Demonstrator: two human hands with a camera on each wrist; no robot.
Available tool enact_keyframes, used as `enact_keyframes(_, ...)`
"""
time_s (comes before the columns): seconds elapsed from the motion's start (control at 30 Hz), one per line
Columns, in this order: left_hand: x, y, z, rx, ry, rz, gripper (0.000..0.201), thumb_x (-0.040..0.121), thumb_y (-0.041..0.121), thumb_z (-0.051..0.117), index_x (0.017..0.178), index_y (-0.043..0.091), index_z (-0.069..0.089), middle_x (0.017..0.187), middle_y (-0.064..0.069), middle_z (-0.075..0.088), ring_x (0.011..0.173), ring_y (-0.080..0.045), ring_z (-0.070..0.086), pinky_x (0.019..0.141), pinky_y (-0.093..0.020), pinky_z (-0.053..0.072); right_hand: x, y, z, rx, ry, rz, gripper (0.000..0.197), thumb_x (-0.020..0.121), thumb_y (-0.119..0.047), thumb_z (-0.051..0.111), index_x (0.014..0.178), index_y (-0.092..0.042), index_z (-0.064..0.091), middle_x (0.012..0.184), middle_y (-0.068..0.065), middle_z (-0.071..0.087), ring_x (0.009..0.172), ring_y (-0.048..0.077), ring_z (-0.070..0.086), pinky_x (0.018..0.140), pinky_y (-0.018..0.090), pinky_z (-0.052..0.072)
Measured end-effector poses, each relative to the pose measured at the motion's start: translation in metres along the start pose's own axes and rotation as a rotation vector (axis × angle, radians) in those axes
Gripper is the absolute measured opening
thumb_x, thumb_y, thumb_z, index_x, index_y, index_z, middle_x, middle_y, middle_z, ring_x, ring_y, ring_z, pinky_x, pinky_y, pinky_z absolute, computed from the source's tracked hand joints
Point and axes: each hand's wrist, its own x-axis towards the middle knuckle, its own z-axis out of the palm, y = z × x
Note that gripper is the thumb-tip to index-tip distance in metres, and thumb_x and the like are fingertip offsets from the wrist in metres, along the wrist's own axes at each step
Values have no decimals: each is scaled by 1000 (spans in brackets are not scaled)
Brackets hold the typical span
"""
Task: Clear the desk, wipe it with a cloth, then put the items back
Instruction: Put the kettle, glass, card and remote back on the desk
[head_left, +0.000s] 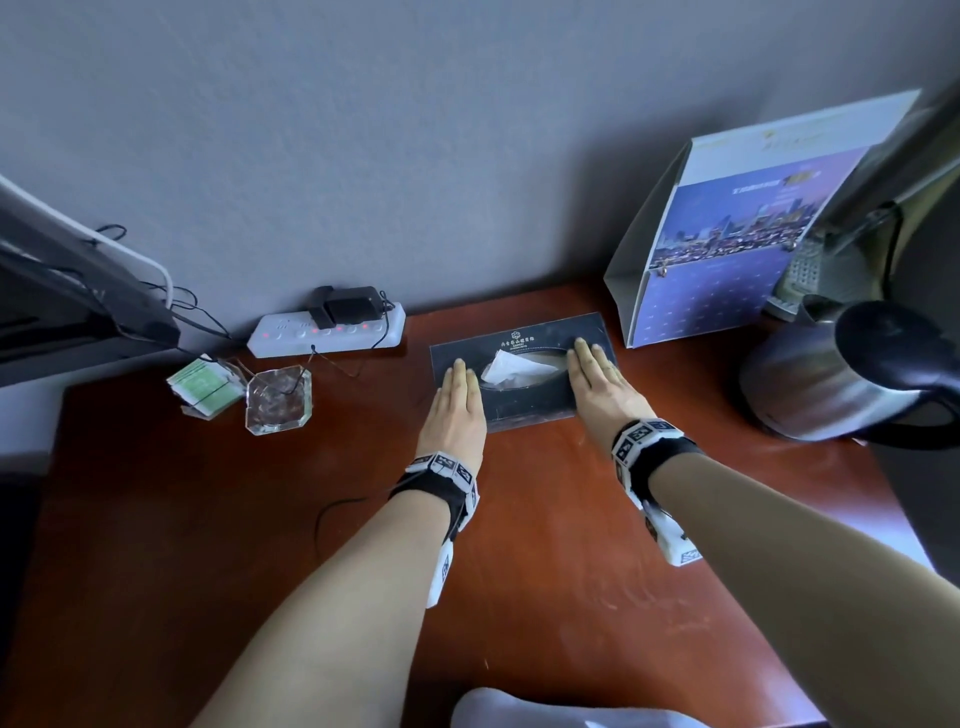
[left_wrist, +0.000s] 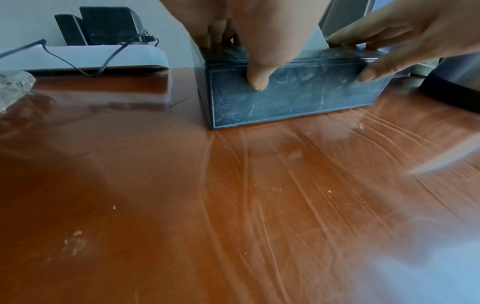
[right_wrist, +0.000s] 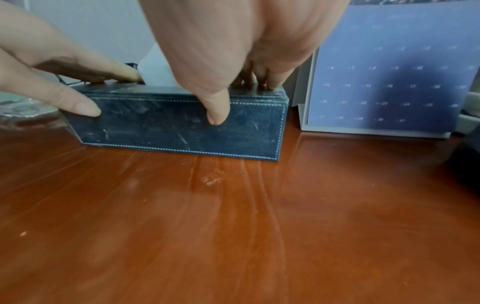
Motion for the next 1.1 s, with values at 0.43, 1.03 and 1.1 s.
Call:
enact_keyframes(0.43, 43, -8, -17, -22, -31, -45, 92, 90, 4, 66, 155, 1, 2, 164, -17, -6, 153, -27, 2, 124, -36, 13, 42, 7, -13, 82, 8, 29, 82, 92, 12, 41, 156, -6, -8, 163, 8, -18, 151, 24, -10, 121, 33, 5)
enact_keyframes(1.03, 82, -20, -30, -39, 21, -65, 89, 88, 10, 72, 155, 3, 15, 165, -12, 7, 151, -25, 15, 120, -32, 25, 82, 14, -20, 127, 58, 32, 83, 89, 14, 38, 156, -8, -5, 164, 5, -16, 152, 23, -9, 122, 32, 7)
enact_keyframes(1.1, 81, -20, -33, -39, 12, -64, 89, 87, 12, 73, 155, 4, 16, 164, -11, 8, 150, -25, 17, 118, -32, 27, 82, 12, -21, 131, 46, 40, 84, 88, 12, 39, 156, -9, -6, 164, 5, -17, 151, 23, -11, 122, 32, 3)
